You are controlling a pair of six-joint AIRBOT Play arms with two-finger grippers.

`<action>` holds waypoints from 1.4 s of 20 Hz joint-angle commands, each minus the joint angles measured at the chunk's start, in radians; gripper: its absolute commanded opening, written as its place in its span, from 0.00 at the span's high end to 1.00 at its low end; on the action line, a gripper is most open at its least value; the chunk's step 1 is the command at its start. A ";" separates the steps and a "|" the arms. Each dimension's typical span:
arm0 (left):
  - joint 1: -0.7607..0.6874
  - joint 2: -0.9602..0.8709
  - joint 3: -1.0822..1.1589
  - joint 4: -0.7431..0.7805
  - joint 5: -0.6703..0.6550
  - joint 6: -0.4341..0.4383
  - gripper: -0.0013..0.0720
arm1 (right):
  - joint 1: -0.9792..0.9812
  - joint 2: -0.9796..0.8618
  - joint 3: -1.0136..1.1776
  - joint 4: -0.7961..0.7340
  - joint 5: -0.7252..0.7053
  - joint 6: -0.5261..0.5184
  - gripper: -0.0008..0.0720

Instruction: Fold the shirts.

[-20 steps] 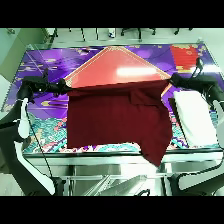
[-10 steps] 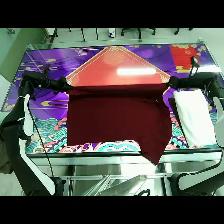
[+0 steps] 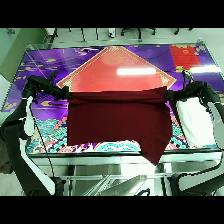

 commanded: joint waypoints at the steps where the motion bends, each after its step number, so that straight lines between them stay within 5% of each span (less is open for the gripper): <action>1: -0.002 -0.001 -0.004 0.041 0.053 0.076 0.96 | 0.001 -0.004 -0.008 -0.016 0.011 0.007 0.96; 18: -0.071 0.000 0.078 0.208 0.063 0.075 0.96 | 0.033 -0.007 -0.008 0.029 0.003 0.010 0.95; 19: -0.077 0.000 0.113 0.263 0.100 0.042 0.83 | 0.032 -0.006 -0.008 0.029 -0.003 0.011 0.84; 20: -0.079 0.001 0.145 0.319 0.129 -0.003 0.47 | 0.029 -0.003 -0.006 0.029 -0.011 0.025 0.57; 21: -0.079 0.008 0.165 0.348 0.154 -0.034 0.17 | 0.026 0.004 -0.002 0.029 -0.027 0.045 0.44; 22: -0.079 0.024 0.162 0.350 0.163 -0.043 0.06 | 0.019 0.016 0.001 0.026 -0.043 0.057 0.44; 28: -0.026 0.169 0.061 0.540 0.379 -0.187 0.06 | -0.115 0.210 -0.005 -0.023 -0.335 0.118 0.44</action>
